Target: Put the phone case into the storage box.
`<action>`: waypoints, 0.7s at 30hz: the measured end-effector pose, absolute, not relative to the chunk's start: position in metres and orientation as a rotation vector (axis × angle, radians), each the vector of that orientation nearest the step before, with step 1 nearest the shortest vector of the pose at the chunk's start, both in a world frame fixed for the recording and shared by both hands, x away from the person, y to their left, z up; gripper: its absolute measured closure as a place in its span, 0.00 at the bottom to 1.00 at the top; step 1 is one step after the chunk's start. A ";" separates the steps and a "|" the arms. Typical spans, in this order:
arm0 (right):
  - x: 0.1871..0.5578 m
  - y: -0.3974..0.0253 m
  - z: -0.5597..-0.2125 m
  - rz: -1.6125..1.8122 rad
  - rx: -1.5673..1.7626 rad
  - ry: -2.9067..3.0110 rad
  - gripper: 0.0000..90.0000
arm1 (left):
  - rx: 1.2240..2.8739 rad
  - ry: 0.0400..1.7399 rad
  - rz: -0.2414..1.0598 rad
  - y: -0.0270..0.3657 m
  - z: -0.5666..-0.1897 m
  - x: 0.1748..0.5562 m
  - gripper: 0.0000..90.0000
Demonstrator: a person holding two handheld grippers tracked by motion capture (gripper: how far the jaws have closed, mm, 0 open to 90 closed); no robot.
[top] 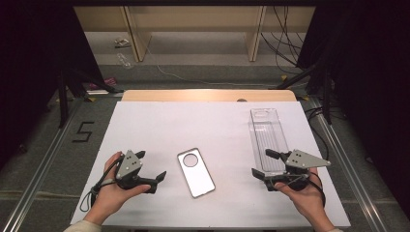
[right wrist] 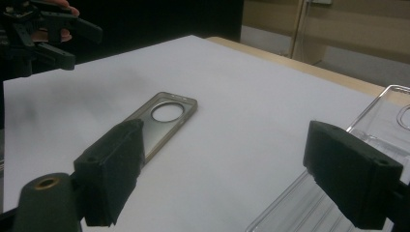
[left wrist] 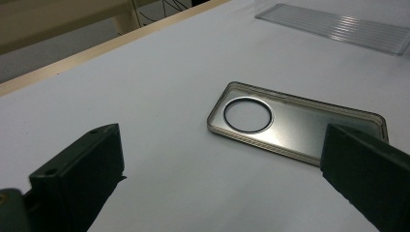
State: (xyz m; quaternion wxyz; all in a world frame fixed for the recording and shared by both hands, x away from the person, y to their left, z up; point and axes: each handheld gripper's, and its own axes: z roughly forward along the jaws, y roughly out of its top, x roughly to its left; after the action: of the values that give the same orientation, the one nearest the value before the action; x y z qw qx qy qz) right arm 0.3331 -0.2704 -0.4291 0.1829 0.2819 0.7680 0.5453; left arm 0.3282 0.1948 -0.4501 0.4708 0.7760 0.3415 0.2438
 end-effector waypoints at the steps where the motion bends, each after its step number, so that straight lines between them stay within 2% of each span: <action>1: 0.333 -0.270 -0.429 1.533 0.796 2.167 0.18 | 1.902 0.833 0.597 0.194 -0.450 0.328 0.02; 9: 0.334 -0.265 -0.430 1.482 0.813 2.150 0.18 | 1.902 0.830 0.600 0.192 -0.450 0.328 0.02; 12: 0.334 -0.255 -0.427 1.450 0.807 2.134 0.26 | 1.904 0.830 0.603 0.192 -0.450 0.328 0.03; 14: 0.334 -0.249 -0.426 1.428 0.787 2.147 0.38 | 1.903 0.834 0.604 0.192 -0.450 0.328 0.04; 15: 0.334 -0.249 -0.426 1.428 0.787 2.147 0.38 | 1.903 0.834 0.604 0.192 -0.450 0.328 0.05; 16: 0.337 -0.243 -0.426 1.404 0.785 2.153 0.57 | 1.903 0.836 0.605 0.192 -0.450 0.328 0.05; 17: 0.337 -0.243 -0.426 1.404 0.785 2.153 0.57 | 1.904 0.838 0.606 0.192 -0.450 0.328 0.05; 18: 0.339 -0.237 -0.426 1.396 0.761 2.173 0.67 | 1.902 0.841 0.607 0.192 -0.450 0.328 0.07; 19: 0.339 -0.237 -0.426 1.396 0.761 2.173 0.67 | 1.902 0.841 0.607 0.192 -0.450 0.328 0.08; 20: 0.343 -0.229 -0.426 1.372 0.751 2.209 0.76 | 1.901 0.843 0.606 0.191 -0.450 0.329 0.08; 21: 0.344 -0.225 -0.427 1.365 0.761 2.231 0.78 | 1.900 0.843 0.605 0.191 -0.451 0.329 0.09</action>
State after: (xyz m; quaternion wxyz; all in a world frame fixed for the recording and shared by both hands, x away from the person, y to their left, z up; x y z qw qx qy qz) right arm 0.3442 -0.2254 -0.4268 0.2073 0.2731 0.8013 0.4903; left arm 0.3287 0.1913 -0.4505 0.4691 0.7751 0.3440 0.2466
